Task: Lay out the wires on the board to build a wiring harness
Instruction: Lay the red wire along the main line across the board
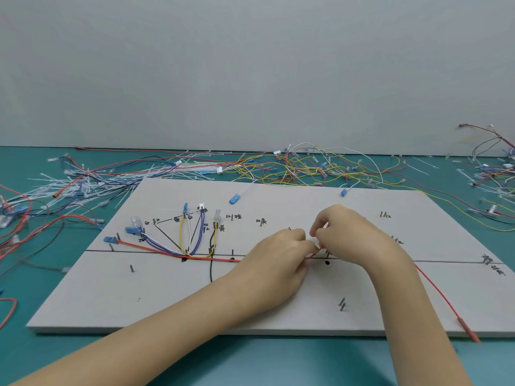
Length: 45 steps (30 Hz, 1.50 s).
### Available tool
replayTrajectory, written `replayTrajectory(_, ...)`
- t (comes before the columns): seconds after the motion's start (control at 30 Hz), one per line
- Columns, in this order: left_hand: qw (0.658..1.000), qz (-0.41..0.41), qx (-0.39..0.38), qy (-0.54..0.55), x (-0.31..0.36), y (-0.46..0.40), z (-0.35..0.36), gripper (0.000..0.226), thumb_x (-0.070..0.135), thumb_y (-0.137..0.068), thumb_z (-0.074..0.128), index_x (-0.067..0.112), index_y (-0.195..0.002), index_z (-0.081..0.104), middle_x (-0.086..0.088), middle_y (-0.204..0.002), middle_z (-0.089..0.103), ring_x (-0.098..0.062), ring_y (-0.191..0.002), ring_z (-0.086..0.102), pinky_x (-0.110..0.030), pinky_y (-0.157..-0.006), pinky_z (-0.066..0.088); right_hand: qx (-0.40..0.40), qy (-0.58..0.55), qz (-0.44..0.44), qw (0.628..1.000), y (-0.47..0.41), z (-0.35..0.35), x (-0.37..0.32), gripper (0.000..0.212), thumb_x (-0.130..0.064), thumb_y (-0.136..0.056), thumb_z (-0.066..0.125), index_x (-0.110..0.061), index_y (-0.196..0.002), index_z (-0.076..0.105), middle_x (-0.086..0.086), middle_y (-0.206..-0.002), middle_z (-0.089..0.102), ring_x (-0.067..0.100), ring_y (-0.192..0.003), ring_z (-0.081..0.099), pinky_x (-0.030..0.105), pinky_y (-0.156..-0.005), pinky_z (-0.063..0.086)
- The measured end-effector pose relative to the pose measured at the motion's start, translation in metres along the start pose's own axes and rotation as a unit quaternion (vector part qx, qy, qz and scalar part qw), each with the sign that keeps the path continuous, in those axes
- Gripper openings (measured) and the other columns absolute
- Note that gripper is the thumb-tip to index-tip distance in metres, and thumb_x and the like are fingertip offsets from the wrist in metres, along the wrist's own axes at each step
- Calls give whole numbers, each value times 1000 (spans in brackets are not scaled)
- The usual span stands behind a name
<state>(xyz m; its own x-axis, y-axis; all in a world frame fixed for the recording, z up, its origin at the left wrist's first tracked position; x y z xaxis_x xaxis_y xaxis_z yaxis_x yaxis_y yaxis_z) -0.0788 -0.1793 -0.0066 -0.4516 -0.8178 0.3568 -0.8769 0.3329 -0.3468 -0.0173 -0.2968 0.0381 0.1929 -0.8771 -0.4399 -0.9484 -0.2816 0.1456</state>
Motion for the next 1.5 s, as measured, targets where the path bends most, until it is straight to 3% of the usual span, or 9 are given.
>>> replayTrajectory(0.13, 998, -34, -1, 49, -3, -1, 6, 33, 5, -91, 46, 18, -116, 64, -1, -99, 55, -16, -98, 46, -29, -83, 40, 80, -46, 25, 995, -5, 10, 16, 33, 1, -81, 43, -17, -98, 67, 9, -101, 64, 29, -93, 60, 28, -69, 42)
replayTrajectory(0.33, 978, -137, 8, 160, -2, -8, 6, 33, 2, -82, 52, 19, -103, 70, 4, -95, 64, -4, -72, 49, -23, -74, 43, 204, -139, 9, 969, -15, 8, 26, 47, 10, -78, 46, -15, -113, 63, 8, -116, 57, 20, -91, 53, 25, -77, 37)
replayTrajectory(0.5, 980, -133, 7, 149, 0, -8, 8, 29, 4, -83, 53, 20, -101, 70, 5, -94, 63, -4, -72, 47, -25, -76, 44, 247, -248, -15, 937, -18, 8, 25, 78, 15, -79, 44, -24, -146, 31, -5, -121, 29, 15, -82, 65, 21, -59, 39)
replayTrajectory(0.6, 985, -119, 11, 127, 1, -7, 11, 27, 5, -85, 54, 19, -102, 69, 3, -97, 62, -7, -76, 43, -24, -76, 40, 226, -325, 20, 918, -21, 7, 31, 85, 12, -84, 52, -22, -153, 16, -5, -122, 39, 13, -87, 65, 20, -61, 40)
replayTrajectory(0.67, 985, -118, 14, 124, 1, -7, 12, 25, 8, -87, 54, 21, -103, 69, 4, -97, 62, -8, -78, 43, -26, -78, 41, 229, -361, 38, 903, -23, 4, 37, 85, 11, -83, 58, -16, -153, 19, -3, -123, 56, 19, -95, 67, 23, -72, 46)
replayTrajectory(0.77, 984, -123, 17, 131, 3, -9, 11, 24, 10, -88, 55, 21, -104, 69, 6, -94, 61, -6, -75, 45, -27, -79, 42, 251, -380, 61, 888, -24, 2, 43, 83, 11, -80, 59, -10, -152, 24, 3, -113, 66, 29, -110, 63, 45, -100, 47)
replayTrajectory(0.87, 975, -143, 18, 167, 3, -11, 10, 23, 11, -88, 57, 21, -102, 72, 11, -84, 58, -1, -67, 49, -22, -70, 39, 269, -398, 74, 874, -24, 2, 45, 70, 10, -83, 50, -9, -148, 33, -2, -100, 65, 21, -86, 69, 49, -96, 50)
replayTrajectory(1.1, 963, -167, 21, 212, 5, -11, 12, 24, 7, -86, 57, 21, -96, 73, 20, -70, 55, 1, -63, 50, -20, -66, 41, 290, -419, 87, 856, -25, 2, 56, 58, 9, -81, 47, -15, -134, 48, -7, -82, 67, 20, -81, 69, 48, -91, 53)
replayTrajectory(1.5, 997, -61, -3, 45, 13, -9, 18, 33, 11, -97, 45, 23, -118, 67, 0, -106, 54, -21, -102, 46, -35, -89, 38, 225, -283, 155, 920, -32, -6, 80, 35, 4, -78, 61, -15, -107, 63, 8, -69, 68, 32, -92, 68, 50, -89, 53)
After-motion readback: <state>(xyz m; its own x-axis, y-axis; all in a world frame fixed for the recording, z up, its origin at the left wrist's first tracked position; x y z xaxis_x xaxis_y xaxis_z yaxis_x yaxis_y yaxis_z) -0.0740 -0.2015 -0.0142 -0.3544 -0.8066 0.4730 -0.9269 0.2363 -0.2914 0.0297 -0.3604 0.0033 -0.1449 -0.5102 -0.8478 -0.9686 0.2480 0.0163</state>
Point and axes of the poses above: each hand's wrist, its own y-axis away from the middle knuckle, its own z-axis out of the palm, x = y × z, the point moved 2 cm from there along -y, towards the middle knuckle
